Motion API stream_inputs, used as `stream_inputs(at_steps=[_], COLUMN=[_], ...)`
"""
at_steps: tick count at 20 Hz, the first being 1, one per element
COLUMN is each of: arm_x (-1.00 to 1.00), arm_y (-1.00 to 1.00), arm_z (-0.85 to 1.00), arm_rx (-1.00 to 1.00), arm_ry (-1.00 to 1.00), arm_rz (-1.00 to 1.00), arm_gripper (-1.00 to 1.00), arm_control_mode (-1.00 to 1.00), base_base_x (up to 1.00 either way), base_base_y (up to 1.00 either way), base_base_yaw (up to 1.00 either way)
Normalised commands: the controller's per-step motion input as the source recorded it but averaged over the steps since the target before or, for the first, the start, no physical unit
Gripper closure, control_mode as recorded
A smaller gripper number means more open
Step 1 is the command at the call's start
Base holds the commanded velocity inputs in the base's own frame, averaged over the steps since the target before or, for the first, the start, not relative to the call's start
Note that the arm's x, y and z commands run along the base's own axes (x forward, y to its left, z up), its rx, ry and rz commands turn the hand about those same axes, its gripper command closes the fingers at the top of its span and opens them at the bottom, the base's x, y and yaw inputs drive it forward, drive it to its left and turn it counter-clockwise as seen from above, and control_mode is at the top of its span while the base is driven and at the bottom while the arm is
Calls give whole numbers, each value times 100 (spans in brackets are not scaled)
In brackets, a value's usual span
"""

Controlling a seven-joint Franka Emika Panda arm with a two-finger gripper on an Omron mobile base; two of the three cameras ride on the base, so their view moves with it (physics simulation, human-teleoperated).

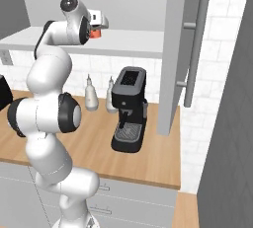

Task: Gather all objects into one cabinet and sort the glasses and bowls to opposite sides.

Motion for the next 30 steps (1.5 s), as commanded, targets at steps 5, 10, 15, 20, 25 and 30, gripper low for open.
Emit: stream_inputs(at_steps=[5,10,15,20,25,30], arm_x=[0,0,0,-4,-67,-92], arm_y=[0,0,0,0,0,0], arm_z=[0,0,0,0,0,9], arm_rx=[0,0,0,0,0,0], arm_ry=[0,0,0,0,-12,-25], arm_rz=[0,0,0,0,0,0], arm_gripper=[100,100,100,100,100,100], arm_control_mode=[-100,-100,-100,-100,-100,-100], base_base_x=[0,0,0,0,0,0], base_base_y=[0,0,0,0,0,0], base_base_yaw=[0,0,0,0,0,0])
